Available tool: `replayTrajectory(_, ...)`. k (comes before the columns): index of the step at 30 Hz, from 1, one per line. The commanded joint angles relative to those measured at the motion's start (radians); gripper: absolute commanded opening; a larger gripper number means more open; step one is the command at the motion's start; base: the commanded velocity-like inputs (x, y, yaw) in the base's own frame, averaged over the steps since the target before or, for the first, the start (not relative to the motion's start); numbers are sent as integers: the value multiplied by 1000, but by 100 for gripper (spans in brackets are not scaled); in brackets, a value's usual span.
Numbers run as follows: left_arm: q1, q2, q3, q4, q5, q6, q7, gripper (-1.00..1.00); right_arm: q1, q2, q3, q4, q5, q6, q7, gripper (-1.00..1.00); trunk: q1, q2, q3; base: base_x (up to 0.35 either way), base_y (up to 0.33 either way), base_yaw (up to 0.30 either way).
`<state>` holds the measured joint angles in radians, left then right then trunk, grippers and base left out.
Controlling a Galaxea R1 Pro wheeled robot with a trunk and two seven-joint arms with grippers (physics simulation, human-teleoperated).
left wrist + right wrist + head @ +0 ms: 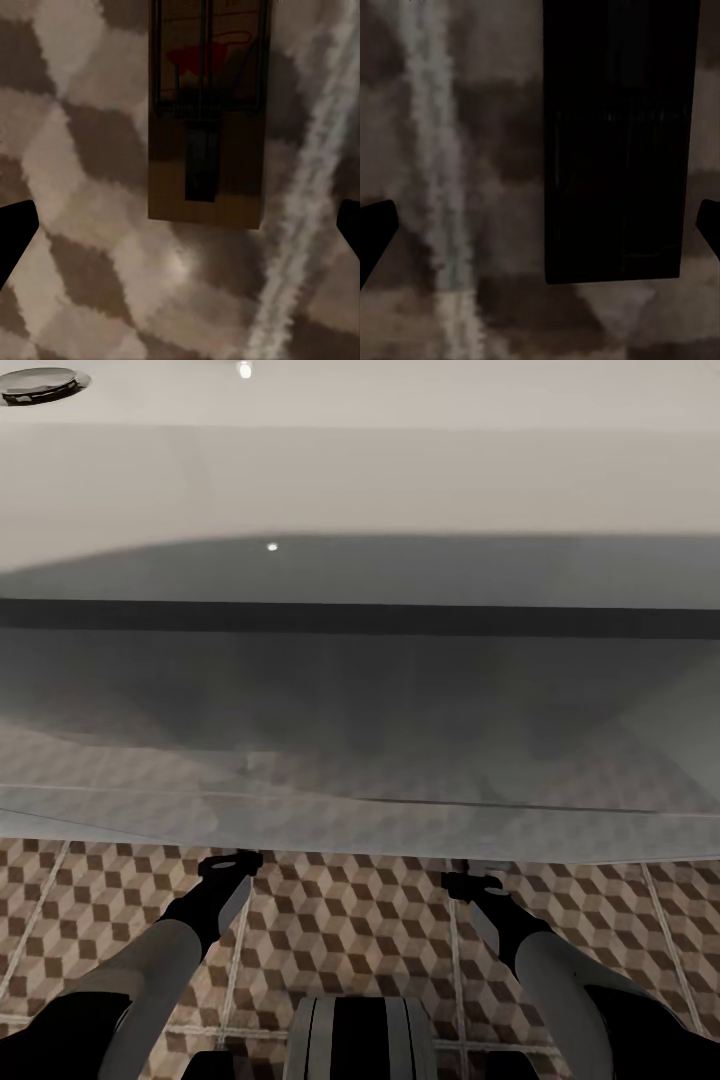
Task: Take the four mousetraps from the cabinet in the bathroom and place them on the bathroom floor. Make sure all four end up on the same floor surface, and ensure that at least two of them are either under or directly next to the same bathroom sink.
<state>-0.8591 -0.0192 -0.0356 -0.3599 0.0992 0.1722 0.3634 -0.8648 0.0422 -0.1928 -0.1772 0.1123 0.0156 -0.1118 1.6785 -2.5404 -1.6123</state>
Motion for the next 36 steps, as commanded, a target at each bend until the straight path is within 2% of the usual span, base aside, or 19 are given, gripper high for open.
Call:
replayTrajectory(1, 0, 0, -4, -2, 10, 4, 5, 100, 0, 1, -8, -1, 10, 2, -2, 100, 0, 0, -1, 0, 0, 0)
replayTrajectory(19, 0, 2, -4, -18, 7, -1, -31, 100, 0, 2, -8, -1, 10, 0, -2, 100, 0, 0, -1, 0, 0, 0)
replayTrajectory(27, 0, 2, -4, -18, 6, -41, -34, 100, 0, 2, -8, -1, 11, 0, -1, 100, 0, 0, -1, -11, 0, 0)
replayTrajectory(36, 0, 2, -5, -18, 6, -58, -32, 100, 0, 10, -8, -2, 16, -11, -1, 100, 0, 0, -1, -237, 0, 0)
